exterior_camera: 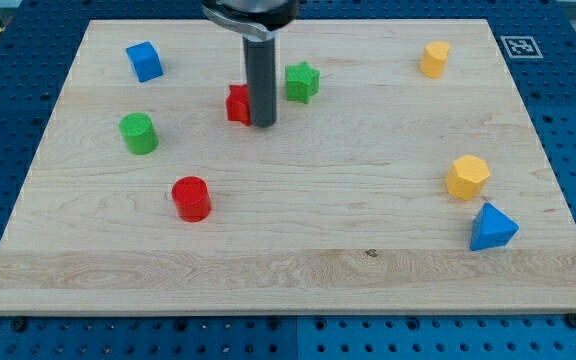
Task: Nudge the red star up a bit
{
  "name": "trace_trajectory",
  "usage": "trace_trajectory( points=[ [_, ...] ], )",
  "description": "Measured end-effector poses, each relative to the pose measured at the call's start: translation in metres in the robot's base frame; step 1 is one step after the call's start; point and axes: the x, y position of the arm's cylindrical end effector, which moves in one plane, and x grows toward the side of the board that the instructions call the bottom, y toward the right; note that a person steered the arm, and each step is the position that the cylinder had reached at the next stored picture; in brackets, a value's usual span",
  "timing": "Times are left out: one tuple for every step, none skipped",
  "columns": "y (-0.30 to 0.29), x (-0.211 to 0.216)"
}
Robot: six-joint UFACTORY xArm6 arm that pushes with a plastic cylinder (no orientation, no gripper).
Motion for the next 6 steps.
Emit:
trace_trajectory(
  points=[
    [-0.023, -0.018],
    [-0.025, -0.034],
    [-0.042, -0.023],
    [-0.066, 0.002],
    [-0.080, -0.006],
    [-0.066, -0.037]
  ],
)
